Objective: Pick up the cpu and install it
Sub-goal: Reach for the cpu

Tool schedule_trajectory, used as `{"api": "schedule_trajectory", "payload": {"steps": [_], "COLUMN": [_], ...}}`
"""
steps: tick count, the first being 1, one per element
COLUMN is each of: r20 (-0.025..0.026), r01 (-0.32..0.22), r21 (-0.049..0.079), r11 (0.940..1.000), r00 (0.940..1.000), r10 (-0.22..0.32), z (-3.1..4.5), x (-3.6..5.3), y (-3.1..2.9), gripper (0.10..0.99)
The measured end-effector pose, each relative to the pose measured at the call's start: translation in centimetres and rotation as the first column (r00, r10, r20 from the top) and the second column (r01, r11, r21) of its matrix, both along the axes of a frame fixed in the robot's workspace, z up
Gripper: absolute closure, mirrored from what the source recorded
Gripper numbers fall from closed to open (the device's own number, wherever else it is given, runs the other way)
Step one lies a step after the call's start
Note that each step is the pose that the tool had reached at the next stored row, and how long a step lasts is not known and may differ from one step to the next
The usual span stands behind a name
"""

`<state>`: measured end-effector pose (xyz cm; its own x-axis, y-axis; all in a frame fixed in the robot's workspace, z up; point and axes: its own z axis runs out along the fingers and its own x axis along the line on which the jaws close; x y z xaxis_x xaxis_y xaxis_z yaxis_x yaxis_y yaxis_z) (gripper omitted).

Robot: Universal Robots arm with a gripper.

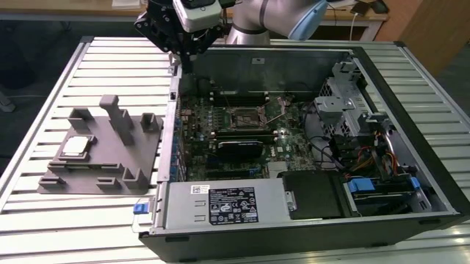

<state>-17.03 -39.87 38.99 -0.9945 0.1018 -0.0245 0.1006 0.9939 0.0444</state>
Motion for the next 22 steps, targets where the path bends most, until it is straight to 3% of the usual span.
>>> {"api": "schedule_trajectory", "payload": {"steps": [22], "r20": [0.0000], "r01": [0.019], "r21": [0.000], "r11": [0.9998], "r00": [0.9998], "r10": [-0.019], "z": [-0.16], "x": [-2.64], "y": [0.00], "gripper": [0.980]}}
